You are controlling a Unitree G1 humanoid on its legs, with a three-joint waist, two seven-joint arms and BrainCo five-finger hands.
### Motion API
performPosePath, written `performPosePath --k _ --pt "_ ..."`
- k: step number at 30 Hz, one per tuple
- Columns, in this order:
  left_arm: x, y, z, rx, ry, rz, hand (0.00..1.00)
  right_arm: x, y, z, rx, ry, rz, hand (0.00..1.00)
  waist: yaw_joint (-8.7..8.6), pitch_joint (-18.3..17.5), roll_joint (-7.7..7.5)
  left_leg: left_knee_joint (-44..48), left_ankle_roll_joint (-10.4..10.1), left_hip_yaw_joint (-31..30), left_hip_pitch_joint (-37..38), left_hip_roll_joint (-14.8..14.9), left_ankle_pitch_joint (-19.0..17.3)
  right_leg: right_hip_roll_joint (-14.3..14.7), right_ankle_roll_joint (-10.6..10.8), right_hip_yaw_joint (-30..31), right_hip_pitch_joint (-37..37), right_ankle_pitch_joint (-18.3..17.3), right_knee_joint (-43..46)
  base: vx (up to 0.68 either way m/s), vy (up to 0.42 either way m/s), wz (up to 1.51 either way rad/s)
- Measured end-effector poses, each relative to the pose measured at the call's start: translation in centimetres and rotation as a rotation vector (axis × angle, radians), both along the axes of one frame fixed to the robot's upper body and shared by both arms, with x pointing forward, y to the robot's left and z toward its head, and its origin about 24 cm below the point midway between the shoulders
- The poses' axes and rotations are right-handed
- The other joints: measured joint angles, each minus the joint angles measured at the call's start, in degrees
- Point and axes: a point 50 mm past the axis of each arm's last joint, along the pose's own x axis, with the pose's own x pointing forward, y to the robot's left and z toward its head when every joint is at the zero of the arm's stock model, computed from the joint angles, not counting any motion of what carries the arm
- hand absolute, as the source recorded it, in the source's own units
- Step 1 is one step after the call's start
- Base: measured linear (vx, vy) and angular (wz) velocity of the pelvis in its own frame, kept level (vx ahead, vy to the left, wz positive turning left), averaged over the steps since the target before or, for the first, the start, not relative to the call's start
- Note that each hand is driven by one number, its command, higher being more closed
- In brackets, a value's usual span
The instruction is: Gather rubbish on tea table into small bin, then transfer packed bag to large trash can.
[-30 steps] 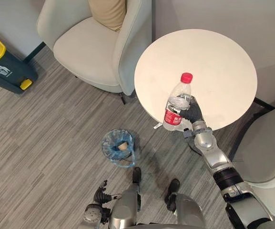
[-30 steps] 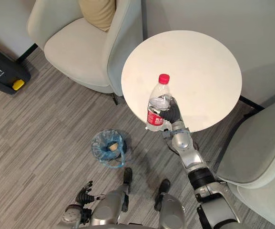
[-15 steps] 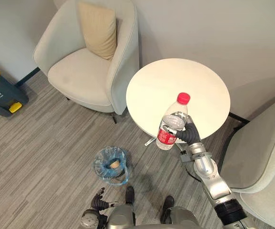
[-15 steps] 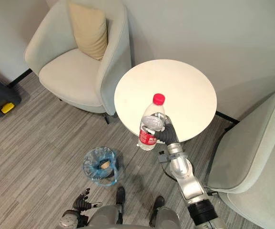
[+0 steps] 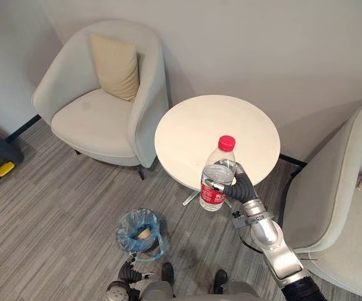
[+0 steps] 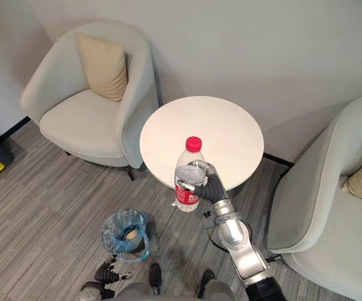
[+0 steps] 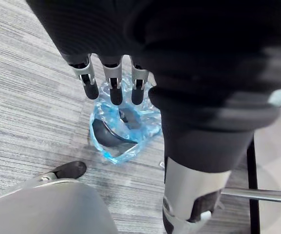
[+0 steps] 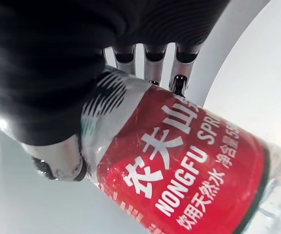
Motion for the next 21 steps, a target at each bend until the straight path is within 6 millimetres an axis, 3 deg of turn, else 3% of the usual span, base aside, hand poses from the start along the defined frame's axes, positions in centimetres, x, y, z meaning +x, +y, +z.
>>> performPosePath --k 5,7,9,12,18,19,20,21 --pt "-0.1 0.0 0.0 0.002 0.005 -0.008 0.0 -0.2 0.8 -0.2 -0.024 0.006 0.041 1.0 -0.15 -0.03 -0.78 1.0 0.53 0.47 0.37 -1.51 -0.57 -2.48 0.85 1.74 -3.17 -3.85 8.59 -0.02 -0.002 0.01" --pt "0.3 0.0 0.1 0.007 -0.001 -0.025 0.0 -0.3 0.7 -0.3 -0.033 0.007 0.037 1.0 -2.34 -0.03 -1.04 1.96 0.61 -4.23 -1.77 -2.79 -1.15 -2.29 3.84 10.66 -4.09 -6.44 13.52 -0.07 -0.045 0.98" --pt "0.8 0.2 0.2 0.016 -0.01 -0.042 0.0 -0.1 0.3 -0.2 -0.048 -0.002 0.02 1.0 -2.65 -0.45 -2.05 3.44 0.01 -8.93 -4.02 -4.81 -0.68 -2.88 4.04 13.52 -4.22 -10.14 14.54 -0.01 -0.078 1.23" --pt "1.1 0.2 0.3 0.015 -0.019 -0.042 0.0 -0.1 0.0 -0.1 -0.06 -0.009 0.008 1.0 -1.09 -0.49 -2.19 3.94 0.08 -12.31 -5.61 -5.33 0.44 -3.05 4.11 11.9 -3.81 -11.32 15.72 -0.07 -0.101 0.72" --pt "1.6 -0.1 0.4 0.01 -0.03 -0.041 0.0 0.1 -0.8 0.8 -0.047 -0.054 -0.035 1.0 -1.04 -0.04 -1.05 4.0 -0.81 -20.02 -10.89 -4.59 4.65 -1.02 2.09 6.45 -4.8 -10.7 14.07 -0.04 -0.063 0.7" --pt "1.9 -0.4 0.4 0.003 -0.038 -0.042 0.0 0.2 -1.1 1.0 -0.047 -0.059 -0.051 1.0 -0.84 0.47 -0.14 4.29 -0.23 -20.9 -12.02 -4.39 5.84 -0.24 1.03 5.59 -5.07 -10.3 14.34 -0.07 -0.091 0.95" --pt "2.0 -0.8 0.5 -0.009 -0.045 -0.044 0.0 0.3 -1.7 1.0 -0.048 -0.063 -0.076 1.0 -1.15 0.63 0.97 4.4 5.0 -21.24 -13.23 -4.97 6.36 1.26 -0.28 5.96 -4.36 -9.68 12.63 -0.09 -0.09 0.82" --pt "2.2 -0.9 0.5 -0.012 -0.053 -0.042 0.0 0.4 -2.0 1.2 -0.047 -0.07 -0.092 1.0 -1.29 0.86 1.16 2.89 10.85 -18.82 -13.27 -4.29 3.76 1.2 -1.03 5.46 -4.2 -8.79 11.27 -0.13 -0.032 1.1"
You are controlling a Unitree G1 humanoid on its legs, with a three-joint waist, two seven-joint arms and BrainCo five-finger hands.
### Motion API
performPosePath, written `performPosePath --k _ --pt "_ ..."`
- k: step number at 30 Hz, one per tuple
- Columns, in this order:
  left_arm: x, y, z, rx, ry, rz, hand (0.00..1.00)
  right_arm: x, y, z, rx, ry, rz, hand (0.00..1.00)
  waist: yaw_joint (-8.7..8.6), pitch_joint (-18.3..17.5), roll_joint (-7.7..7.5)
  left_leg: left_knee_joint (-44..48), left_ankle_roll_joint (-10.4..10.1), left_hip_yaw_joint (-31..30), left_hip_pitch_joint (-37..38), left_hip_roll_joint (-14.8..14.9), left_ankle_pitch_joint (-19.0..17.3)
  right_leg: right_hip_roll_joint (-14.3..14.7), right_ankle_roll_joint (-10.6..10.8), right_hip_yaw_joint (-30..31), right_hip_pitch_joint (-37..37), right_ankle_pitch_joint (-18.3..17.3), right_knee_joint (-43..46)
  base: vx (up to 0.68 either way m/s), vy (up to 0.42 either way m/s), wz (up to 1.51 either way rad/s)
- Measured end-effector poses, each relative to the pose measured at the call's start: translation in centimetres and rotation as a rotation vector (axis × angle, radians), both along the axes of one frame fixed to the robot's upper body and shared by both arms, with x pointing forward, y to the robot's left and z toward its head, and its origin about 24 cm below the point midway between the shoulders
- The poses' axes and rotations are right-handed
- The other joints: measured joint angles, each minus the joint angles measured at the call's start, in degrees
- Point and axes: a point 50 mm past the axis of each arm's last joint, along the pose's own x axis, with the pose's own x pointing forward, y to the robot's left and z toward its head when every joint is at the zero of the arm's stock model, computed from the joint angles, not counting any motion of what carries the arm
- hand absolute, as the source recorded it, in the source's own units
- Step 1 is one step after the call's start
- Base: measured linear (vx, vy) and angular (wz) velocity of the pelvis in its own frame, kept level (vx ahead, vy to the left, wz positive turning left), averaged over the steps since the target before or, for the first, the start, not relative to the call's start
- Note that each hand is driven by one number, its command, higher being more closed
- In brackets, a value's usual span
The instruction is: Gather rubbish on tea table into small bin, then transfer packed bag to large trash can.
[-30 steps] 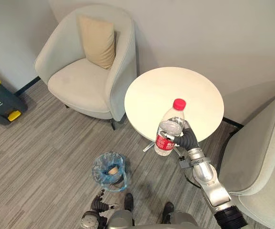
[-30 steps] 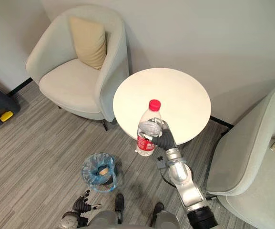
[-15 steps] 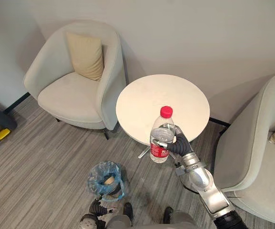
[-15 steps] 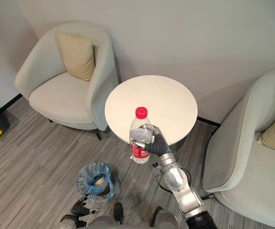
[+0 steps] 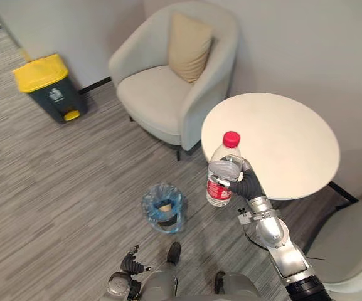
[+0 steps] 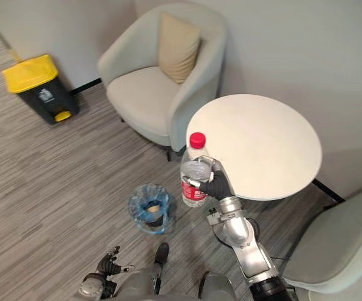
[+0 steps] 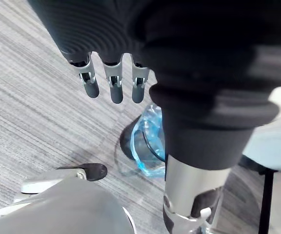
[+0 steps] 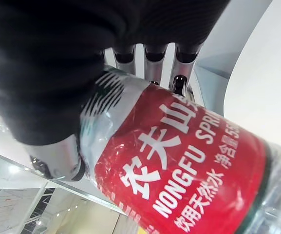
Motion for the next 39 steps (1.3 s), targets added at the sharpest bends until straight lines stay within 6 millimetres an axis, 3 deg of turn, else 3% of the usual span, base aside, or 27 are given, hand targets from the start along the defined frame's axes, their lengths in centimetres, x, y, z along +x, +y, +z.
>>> performPosePath --k 1,3,5,6,8,9,10,12,17,25,28,31,33,35,36,37,39 --pt "0.6 0.4 0.1 0.003 -0.004 0.021 0.0 0.2 -0.5 0.4 0.026 -0.017 -0.035 1.0 -0.34 0.57 -0.95 4.03 5.79 13.25 -2.22 1.49 -7.3 -2.59 0.23 -2.58 1.28 2.08 -3.44 -0.13 -0.014 0.97" --pt "1.6 0.2 0.4 0.0 -0.031 0.022 0.0 0.3 -1.7 0.5 0.042 -0.018 -0.089 1.0 -1.14 1.54 -1.57 17.53 3.32 23.24 -4.37 3.48 -8.31 -5.91 0.05 -6.79 3.46 3.05 -4.72 -0.2 -0.011 1.12" --pt "1.2 -0.1 0.3 -0.006 -0.027 0.015 0.0 0.3 -2.1 0.5 0.048 -0.023 -0.112 1.0 -2.61 1.47 -1.99 26.66 0.08 27.66 -1.48 4.99 -10.89 -7.76 0.47 -9.84 6.19 3.2 -6.91 -0.16 0.008 0.82" --pt "0.7 -0.7 0.1 -0.017 -0.014 0.006 0.0 0.3 -2.2 0.7 0.055 -0.035 -0.128 1.0 -3.26 0.91 -1.12 25.82 -4.36 28.74 2.04 5.34 -13.84 -7.57 1.1 -10.62 7.46 4.01 -9.09 -0.02 0.114 0.48" --pt "0.1 -1.9 -0.3 -0.047 0.003 0.008 0.0 0.3 -2.8 0.7 0.061 -0.044 -0.16 1.0 -3.32 -0.5 1.41 14.33 -8.69 28.4 8.93 6.23 -13.72 -5.47 2.36 -11.22 7.52 5.47 -10.96 0.04 0.172 0.4" --pt "0.0 -2.3 -0.3 -0.044 0.009 -0.016 0.0 0.3 -2.9 0.6 0.069 -0.036 -0.175 1.0 -3.2 -0.67 1.46 8.99 -10.99 28.38 10.79 5.88 -13.16 -5.09 3.18 -11.19 6.63 6.18 -10.7 0.04 0.131 0.26" --pt "0.1 -2.3 -0.3 -0.044 0.006 -0.024 0.0 0.2 -2.5 0.2 0.092 -0.019 -0.175 1.0 -2.56 -0.67 0.12 8.26 -10.96 28.63 10.59 5.44 -12.66 -4.92 3.36 -10.53 6.4 7.2 -11.62 0.04 0.115 0.17" --pt "0.2 -2.1 -0.2 -0.033 0.005 -0.035 0.0 0.0 -1.8 -0.2 0.113 -0.001 -0.157 1.0 -1.75 -0.84 -0.7 8.32 -10.68 28.69 11.15 4.91 -12.46 -4.9 3.84 -9.38 7.65 8.21 -13.45 0.02 0.079 -0.03" --pt "-0.4 -1.9 -0.4 -0.025 0.018 -0.031 0.0 0.0 -1.1 -0.3 0.114 0.012 -0.123 1.0 -1.91 -1.42 0.22 6.54 -10.16 28.95 12.95 3.66 -11.37 -5.1 4.53 -8.05 10.1 10.24 -17.3 -0.02 0.054 -0.05" --pt "-0.4 -1.7 -0.4 -0.022 0.018 -0.025 0.0 0.0 -1.2 -1.4 0.11 0.058 -0.13 1.0 -1.83 -1.44 0.14 1.13 -11.47 28.87 13.96 4.92 -9.14 -2.32 3.37 -7.39 8.8 11.58 -18.67 -0.06 -0.041 -0.07" --pt "-0.3 -1.7 -0.3 -0.023 0.011 -0.025 0.0 0.0 -1.1 -1.6 0.103 0.064 -0.123 1.0 -1.61 -1.25 -0.25 1.3 -10.83 30.22 13.41 4.87 -10.11 -3.4 3.7 -5.73 5.0 8.09 -13.32 -0.05 -0.009 -0.23" --pt "-0.1 -1.2 -0.1 -0.013 -0.001 -0.028 0.0 -0.2 -1.1 -2.0 0.093 0.083 -0.126 1.0 -2.03 0.21 -2.62 5.61 -10.61 30.22 12.35 2.94 -14.15 -7.39 5.06 -4.52 1.02 1.67 -1.68 -0.01 0.004 0.02" --pt "-0.1 -1.2 -0.1 -0.01 -0.001 -0.029 0.0 -0.4 -1.3 -2.5 0.071 0.102 -0.131 1.0 -2.38 0.42 -3.38 7.35 -10.42 28.96 12.51 2.13 -16.0 -9.34 5.19 -4.95 1.06 0.37 1.73 0.09 0.009 0.28" --pt "-0.1 -1.2 -0.2 -0.011 0.001 -0.028 0.0 -0.4 -1.4 -2.7 0.061 0.111 -0.133 1.0 -3.01 0.48 -3.29 7.14 -9.87 27.8 13.28 1.55 -16.66 -9.94 5.91 -4.65 0.58 0.76 5.11 0.16 0.052 0.31" --pt "-0.1 -1.1 -0.1 -0.01 -0.003 -0.023 0.0 -0.4 -1.5 -2.8 0.057 0.116 -0.131 1.0 -3.24 0.77 -2.94 6.78 -9.34 26.83 14.77 1.98 -16.72 -10.19 5.87 -4.13 -2.24 1.27 10.99 0.2 0.053 0.24" --pt "-0.1 -1.1 -0.1 -0.012 -0.005 -0.022 0.0 -0.4 -1.3 -3.0 0.058 0.128 -0.119 1.0 -3.36 1.16 -1.95 6.8 -9.4 26.25 15.4 3.01 -17.35 -8.49 4.53 -2.8 -4.15 0.02 12.7 0.21 0.031 0.18" --pt "-0.1 -1.0 -0.1 -0.007 -0.002 -0.023 0.0 -0.4 -1.1 -3.0 0.051 0.127 -0.107 1.0 -3.31 1.35 -1.56 7.0 -10.08 25.08 15.94 4.97 -18.41 -5.37 2.96 -2.23 -6.89 -0.67 10.13 0.18 -0.035 0.22"
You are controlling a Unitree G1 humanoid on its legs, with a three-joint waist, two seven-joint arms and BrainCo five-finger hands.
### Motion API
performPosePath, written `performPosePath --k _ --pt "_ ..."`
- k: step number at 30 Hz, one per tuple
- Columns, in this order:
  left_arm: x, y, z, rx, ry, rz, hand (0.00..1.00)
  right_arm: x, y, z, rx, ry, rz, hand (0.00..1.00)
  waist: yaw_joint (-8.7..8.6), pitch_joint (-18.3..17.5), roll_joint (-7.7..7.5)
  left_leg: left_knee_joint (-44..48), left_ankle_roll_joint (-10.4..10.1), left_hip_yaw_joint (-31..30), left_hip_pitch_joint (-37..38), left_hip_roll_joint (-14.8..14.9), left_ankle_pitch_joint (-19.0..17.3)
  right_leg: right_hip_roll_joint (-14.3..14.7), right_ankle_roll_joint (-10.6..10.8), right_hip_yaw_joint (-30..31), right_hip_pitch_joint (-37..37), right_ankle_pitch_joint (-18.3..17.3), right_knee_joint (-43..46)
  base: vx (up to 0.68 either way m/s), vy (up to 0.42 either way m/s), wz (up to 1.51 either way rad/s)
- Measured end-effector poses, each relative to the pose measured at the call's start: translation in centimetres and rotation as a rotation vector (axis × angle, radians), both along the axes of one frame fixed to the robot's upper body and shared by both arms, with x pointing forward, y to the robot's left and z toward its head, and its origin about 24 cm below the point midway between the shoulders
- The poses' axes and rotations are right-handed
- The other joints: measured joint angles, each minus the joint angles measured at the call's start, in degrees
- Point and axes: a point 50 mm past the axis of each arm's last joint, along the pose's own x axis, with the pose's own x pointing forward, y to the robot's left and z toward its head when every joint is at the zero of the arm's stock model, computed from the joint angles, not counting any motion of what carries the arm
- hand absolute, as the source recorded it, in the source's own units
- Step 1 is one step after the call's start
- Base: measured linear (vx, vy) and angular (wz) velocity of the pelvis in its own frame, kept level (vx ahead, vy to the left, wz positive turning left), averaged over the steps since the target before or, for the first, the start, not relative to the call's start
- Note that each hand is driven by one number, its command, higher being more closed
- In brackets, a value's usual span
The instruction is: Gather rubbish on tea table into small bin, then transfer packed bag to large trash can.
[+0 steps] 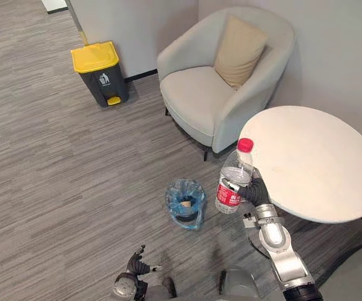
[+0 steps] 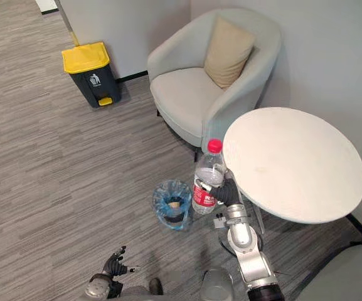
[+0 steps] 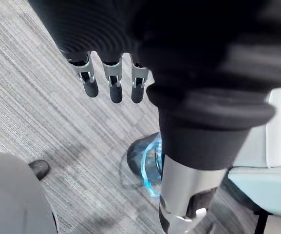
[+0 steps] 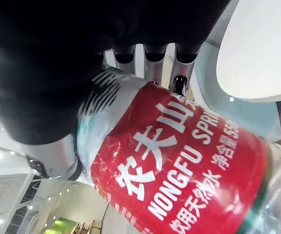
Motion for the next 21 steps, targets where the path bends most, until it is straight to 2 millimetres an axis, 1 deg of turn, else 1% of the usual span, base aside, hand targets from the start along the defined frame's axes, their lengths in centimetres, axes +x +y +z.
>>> performPosePath --k 1,2,3,4,5,6,7,8,9,10,11,12,13,14,15,16,17,18,19,21 --pt "0.1 0.1 0.0 0.002 -0.002 -0.001 0.0 0.0 0.0 0.0 -0.001 0.001 0.001 1.0 -0.14 0.0 0.0 -0.1 -0.21 -0.51 0.25 0.44 -0.01 0.99 -0.11 0.1 -1.12 0.19 -1.47 0.32 -0.111 0.56" --pt "-0.2 0.5 -0.1 0.012 0.01 0.0 0.0 0.0 -0.1 -0.2 -0.008 0.008 0.002 1.0 -0.55 -0.1 -0.46 -0.22 -1.72 -1.35 0.9 0.96 0.79 2.78 -0.2 1.17 -2.12 3.37 -9.18 0.31 -0.119 0.58" --pt "-0.2 0.6 -0.1 0.014 0.012 0.0 0.0 0.0 -0.1 -0.3 -0.013 0.012 0.006 1.0 -0.56 -0.46 -1.36 -0.08 -2.43 -1.9 1.23 0.24 0.71 2.96 -0.3 2.08 -1.84 6.89 -13.27 0.5 -0.209 0.82" --pt "-0.2 -0.1 -0.2 -0.008 0.01 0.008 0.0 0.1 -0.4 -0.5 -0.035 0.023 0.007 1.0 -0.75 -0.69 -0.25 1.33 -4.04 -4.07 1.75 1.59 -0.28 3.32 -2.6 1.5 -0.87 12.64 -12.68 0.44 -0.213 0.58" --pt "-0.2 -0.3 -0.2 -0.017 0.008 0.018 0.0 0.1 -0.6 -0.4 -0.042 0.021 0.003 1.0 -0.51 -0.99 0.67 3.94 -4.08 -4.17 -0.02 2.36 -0.31 3.69 -3.04 0.85 -0.62 10.66 -13.13 0.55 -0.298 0.65" --pt "-0.2 -0.4 -0.2 -0.02 0.01 0.029 0.0 0.1 -0.7 -0.5 -0.034 0.025 -0.002 1.0 -0.72 -0.34 1.35 10.16 -4.25 -4.81 -2.97 3.75 -0.6 4.23 -3.27 -0.74 1.32 9.89 -14.63 0.36 -0.228 0.45" --pt "-0.1 -0.4 -0.1 -0.022 0.005 0.036 0.0 -0.1 -0.7 -0.6 -0.034 0.032 -0.004 1.0 -0.83 -0.12 1.36 14.56 -4.24 -4.91 -4.62 4.36 -0.59 4.57 -3.5 -1.42 2.87 9.74 -15.77 0.34 -0.221 0.44" --pt "0.2 -0.4 0.0 -0.026 -0.008 0.037 0.0 -0.4 -0.8 -0.9 -0.027 0.046 -0.008 1.0 -0.46 0.05 1.49 22.58 -4.44 -4.85 -6.83 6.02 -0.38 5.64 -4.36 -2.31 6.02 9.54 -17.74 0.27 -0.142 0.19" --pt "0.4 -0.5 0.1 -0.028 -0.017 0.033 0.0 -0.4 -0.9 -1.0 -0.028 0.049 -0.007 1.0 0.27 0.19 1.5 28.22 -4.52 -4.68 -8.37 7.41 -0.29 6.6 -5.22 -2.48 8.96 9.01 -18.95 0.27 -0.113 0.02" --pt "0.4 -0.6 0.1 -0.03 -0.017 0.034 0.0 -0.4 -0.8 -0.9 -0.024 0.045 -0.007 1.0 0.32 0.29 1.33 30.44 -4.18 -4.59 -8.86 8.08 -0.49 6.86 -5.62 -2.41 10.07 8.73 -19.4 0.2 -0.057 -0.1" --pt "0.4 -0.6 0.1 -0.031 -0.018 0.034 0.0 -0.4 -0.8 -0.8 -0.008 0.039 -0.007 1.0 0.24 0.39 1.17 32.3 -3.42 -3.92 -9.85 8.39 -0.96 7.05 -5.79 -2.2 11.41 8.58 -20.19 0.18 -0.011 -0.15" --pt "0.6 -0.6 0.2 -0.032 -0.022 0.035 0.0 -0.4 -0.9 -0.7 0.006 0.034 -0.014 1.0 0.26 0.51 0.97 32.96 -1.77 -2.76 -11.35 8.31 -2.08 7.06 -5.8 -1.62 12.48 8.57 -21.12 0.18 0.024 -0.26" --pt "0.8 -0.6 0.2 -0.034 -0.028 0.038 0.0 -0.4 -1.2 -0.8 0.01 0.037 -0.026 1.0 0.55 0.57 0.89 31.88 -0.61 -1.76 -12.85 8.16 -3.13 6.98 -5.77 -0.83 13.02 8.59 -21.68 0.16 0.056 -0.29" --pt "0.9 -0.6 0.3 -0.034 -0.032 0.037 0.0 -0.5 -1.2 -0.8 0.011 0.04 -0.031 1.0 0.68 0.57 0.88 30.26 -0.37 -1.36 -13.38 7.97 -3.28 6.87 -5.71 -0.46 13.13 8.55 -21.65 0.11 0.106 -0.31" --pt "1.0 -0.6 0.3 -0.034 -0.035 0.035 0.0 -0.6 -1.4 -0.9 0.012 0.044 -0.038 1.0 0.69 0.56 1.01 24.43 -0.14 -0.61 -13.93 7.46 -2.83 6.58 -4.81 0.05 13.3 8.05 -21.3 0.12 0.164 -0.17" --pt "1.0 -0.7 0.3 -0.036 -0.035 0.034 0.0 -0.6 -1.6 -0.9 0.009 0.045 -0.044 1.0 0.48 0.84 1.62 18.33 -0.68 -1.02 -13.94 6.85 0.82 6.55 -3.87 0.2 13.4 7.48 -20.45 0.13 0.19 -0.13" --pt "1.1 -0.8 0.3 -0.039 -0.037 0.035 0.0 -0.6 -1.9 -1.1 0.006 0.053 -0.057 1.0 0.72 1.16 1.52 15.27 -3.01 -1.8 -12.65 6.0 2.15 6.57 -2.46 0.99 13.6 6.7 -19.82 0.13 0.183 -0.01" --pt "1.1 -0.8 0.4 -0.038 -0.038 0.035 0.0 -0.6 -2.0 -1.2 0.011 0.057 -0.063 1.0 0.77 1.17 1.02 14.01 -2.85 -1.81 -11.99 4.82 2.82 5.81 -2.06 1.17 13.69 6.62 -20.06 0.11 0.153 0.08" --pt "1.1 -0.8 0.4 -0.039 -0.039 0.032 0.0 -0.7 -1.8 -1.2 0.018 0.058 -0.063 1.0 0.77 1.24 0.75 11.98 -2.35 -1.72 -10.96 3.42 3.31 4.67 -1.18 1.2 14.34 7.06 -21.41 0.09 0.161 0.17" --pt "1.3 -0.8 0.5 -0.038 -0.046 0.028 0.0 -0.8 -1.7 -1.3 0.017 0.062 -0.057 1.0 1.65 1.4 1.07 10.7 -1.7 -1.54 -10.12 1.95 3.72 3.41 -0.27 1.22 15.31 7.7 -22.78 0.02 0.124 0.09"
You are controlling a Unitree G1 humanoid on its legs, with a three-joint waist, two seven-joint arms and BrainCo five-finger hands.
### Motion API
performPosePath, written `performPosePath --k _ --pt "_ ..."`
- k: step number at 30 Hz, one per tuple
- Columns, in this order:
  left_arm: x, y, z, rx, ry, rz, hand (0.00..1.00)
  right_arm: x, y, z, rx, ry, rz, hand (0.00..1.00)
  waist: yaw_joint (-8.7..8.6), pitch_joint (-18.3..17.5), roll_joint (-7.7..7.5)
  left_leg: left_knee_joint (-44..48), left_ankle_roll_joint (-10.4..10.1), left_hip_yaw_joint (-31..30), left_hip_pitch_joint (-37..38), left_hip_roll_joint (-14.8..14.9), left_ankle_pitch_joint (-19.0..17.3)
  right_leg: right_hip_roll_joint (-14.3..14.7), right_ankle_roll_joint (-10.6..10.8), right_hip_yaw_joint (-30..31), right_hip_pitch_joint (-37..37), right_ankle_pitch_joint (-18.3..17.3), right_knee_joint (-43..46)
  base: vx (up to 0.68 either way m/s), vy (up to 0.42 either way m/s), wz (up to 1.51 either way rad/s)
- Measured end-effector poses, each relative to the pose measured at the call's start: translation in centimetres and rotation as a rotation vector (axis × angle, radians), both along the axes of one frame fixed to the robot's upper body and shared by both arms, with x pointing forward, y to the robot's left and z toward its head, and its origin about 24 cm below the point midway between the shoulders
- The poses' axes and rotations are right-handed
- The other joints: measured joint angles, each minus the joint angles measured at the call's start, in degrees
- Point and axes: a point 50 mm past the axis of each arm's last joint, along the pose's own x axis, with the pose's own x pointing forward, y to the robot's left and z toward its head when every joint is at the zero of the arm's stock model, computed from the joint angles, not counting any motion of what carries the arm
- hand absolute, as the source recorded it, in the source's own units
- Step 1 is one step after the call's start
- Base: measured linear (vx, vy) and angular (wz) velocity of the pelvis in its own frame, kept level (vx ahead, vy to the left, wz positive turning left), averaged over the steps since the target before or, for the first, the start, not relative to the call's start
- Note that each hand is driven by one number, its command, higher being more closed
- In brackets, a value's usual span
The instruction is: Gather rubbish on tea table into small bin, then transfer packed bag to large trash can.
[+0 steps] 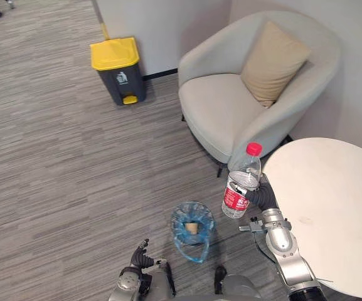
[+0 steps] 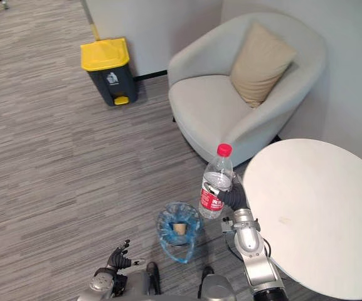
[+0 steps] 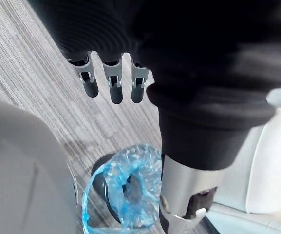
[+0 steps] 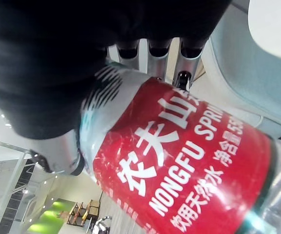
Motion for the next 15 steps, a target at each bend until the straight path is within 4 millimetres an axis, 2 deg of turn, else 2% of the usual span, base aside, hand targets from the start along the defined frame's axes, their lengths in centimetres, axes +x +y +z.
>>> performPosePath --k 4,8,15 --pt "-0.2 0.6 0.0 0.017 0.006 0.002 0.0 0.0 0.5 -0.3 0.005 0.009 0.011 1.0 0.13 0.01 0.06 -4.41 0.49 0.61 2.25 -1.15 1.37 -0.57 0.31 0.66 -0.1 0.28 -0.03 -0.03 0.036 -0.06" --pt "-0.5 0.8 -0.2 0.021 0.018 0.006 0.0 -0.4 0.3 -1.8 -0.005 0.078 0.003 1.0 -0.27 -0.14 -0.23 -9.61 -0.05 0.83 4.75 -1.68 4.08 -0.1 0.32 1.18 -0.19 0.86 -0.5 -0.05 -0.021 -0.07" --pt "-0.6 0.9 -0.2 0.025 0.022 0.009 0.0 -0.6 1.0 -3.2 -0.037 0.136 0.045 1.0 -0.23 -0.34 -0.61 -12.26 -0.63 1.46 5.83 -0.92 5.48 1.03 -0.17 2.12 -0.28 2.01 -1.79 -0.04 -0.032 -0.09"
